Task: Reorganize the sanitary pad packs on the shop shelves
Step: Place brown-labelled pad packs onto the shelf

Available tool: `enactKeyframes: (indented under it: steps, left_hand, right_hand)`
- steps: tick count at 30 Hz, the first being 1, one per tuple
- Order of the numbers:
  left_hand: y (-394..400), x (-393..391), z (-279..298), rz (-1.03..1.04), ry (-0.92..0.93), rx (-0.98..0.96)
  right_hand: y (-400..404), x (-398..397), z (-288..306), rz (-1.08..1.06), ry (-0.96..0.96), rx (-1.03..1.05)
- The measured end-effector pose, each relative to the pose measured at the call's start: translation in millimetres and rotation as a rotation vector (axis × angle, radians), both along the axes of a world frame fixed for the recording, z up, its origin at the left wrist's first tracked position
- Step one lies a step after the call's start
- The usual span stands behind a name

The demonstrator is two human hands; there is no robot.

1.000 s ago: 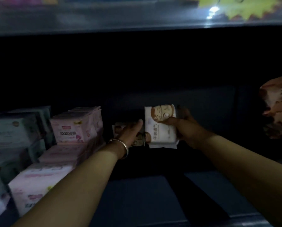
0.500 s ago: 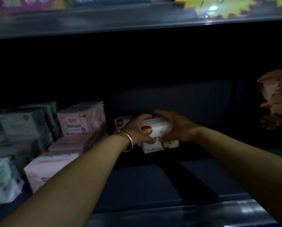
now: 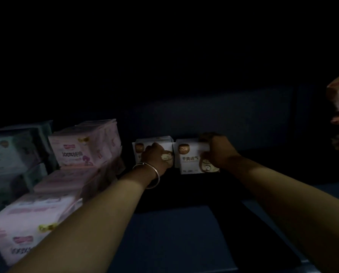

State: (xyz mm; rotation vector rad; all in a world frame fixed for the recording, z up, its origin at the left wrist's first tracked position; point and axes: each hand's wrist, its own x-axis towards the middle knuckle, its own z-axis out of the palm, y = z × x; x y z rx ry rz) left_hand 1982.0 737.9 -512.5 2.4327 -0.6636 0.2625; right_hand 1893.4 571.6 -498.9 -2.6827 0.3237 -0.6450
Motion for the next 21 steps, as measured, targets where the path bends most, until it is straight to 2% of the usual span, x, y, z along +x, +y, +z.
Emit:
enactKeyframes:
  steps: [11, 17, 21]
  left_hand:
    - [-4, 17, -12, 0.0, 0.041, 0.037]
    - [0, 14, -13, -0.002, 0.041, 0.039]
    - [4, 2, -9, -0.002, 0.044, 0.061]
  right_hand:
    - [6, 37, -8, -0.132, 0.004, -0.151]
    - [5, 39, -10, -0.133, 0.0, -0.083]
    - [10, 30, -10, -0.142, 0.071, -0.061]
